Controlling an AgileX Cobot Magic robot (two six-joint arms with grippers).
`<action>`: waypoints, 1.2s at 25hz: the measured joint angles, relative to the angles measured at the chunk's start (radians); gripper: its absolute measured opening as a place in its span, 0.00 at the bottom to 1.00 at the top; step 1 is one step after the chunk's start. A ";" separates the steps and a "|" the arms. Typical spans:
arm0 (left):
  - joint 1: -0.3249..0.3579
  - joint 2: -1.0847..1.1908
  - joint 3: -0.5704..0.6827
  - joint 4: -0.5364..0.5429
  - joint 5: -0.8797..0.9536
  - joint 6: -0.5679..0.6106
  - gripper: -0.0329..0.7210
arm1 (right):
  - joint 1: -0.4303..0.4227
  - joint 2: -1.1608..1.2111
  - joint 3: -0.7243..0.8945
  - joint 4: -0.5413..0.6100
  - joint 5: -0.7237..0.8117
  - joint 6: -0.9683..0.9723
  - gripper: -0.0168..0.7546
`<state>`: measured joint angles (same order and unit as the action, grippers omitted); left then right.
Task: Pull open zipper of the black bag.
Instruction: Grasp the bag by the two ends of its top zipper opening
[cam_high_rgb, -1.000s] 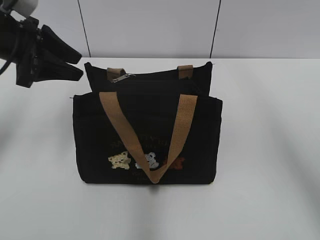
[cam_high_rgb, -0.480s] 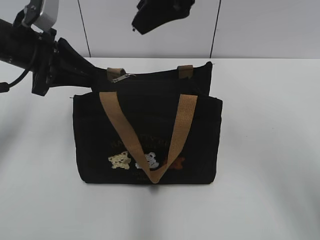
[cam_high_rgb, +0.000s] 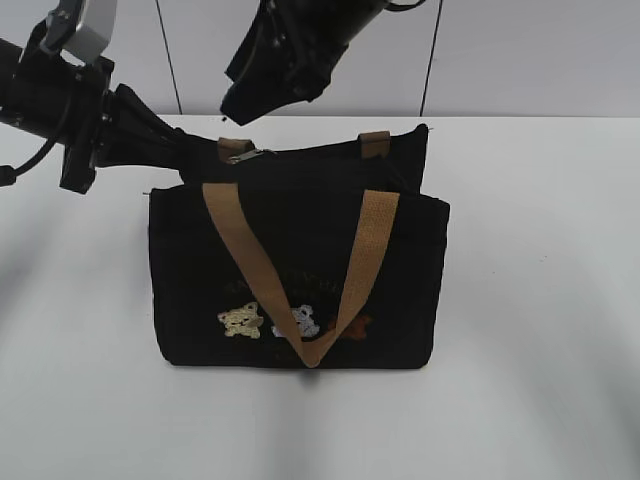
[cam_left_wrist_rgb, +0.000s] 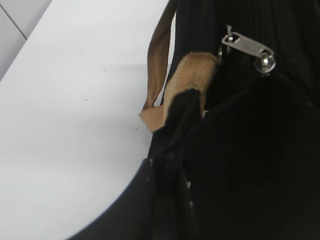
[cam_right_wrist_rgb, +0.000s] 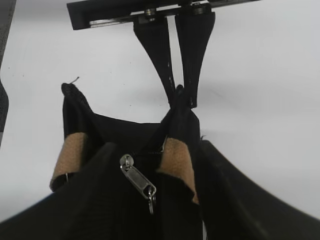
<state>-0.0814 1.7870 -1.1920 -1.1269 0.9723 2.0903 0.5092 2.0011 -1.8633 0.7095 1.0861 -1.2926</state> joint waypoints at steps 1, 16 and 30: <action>0.000 0.000 0.000 0.000 0.001 0.000 0.12 | 0.000 0.001 0.000 0.005 0.000 -0.005 0.51; 0.000 0.000 0.000 0.000 0.005 0.000 0.12 | 0.000 0.008 0.000 0.013 0.058 -0.108 0.40; 0.000 0.000 0.000 0.000 0.006 0.000 0.12 | 0.000 0.064 0.000 0.096 0.063 -0.201 0.29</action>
<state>-0.0814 1.7870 -1.1920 -1.1269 0.9784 2.0903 0.5092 2.0649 -1.8633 0.8059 1.1488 -1.4934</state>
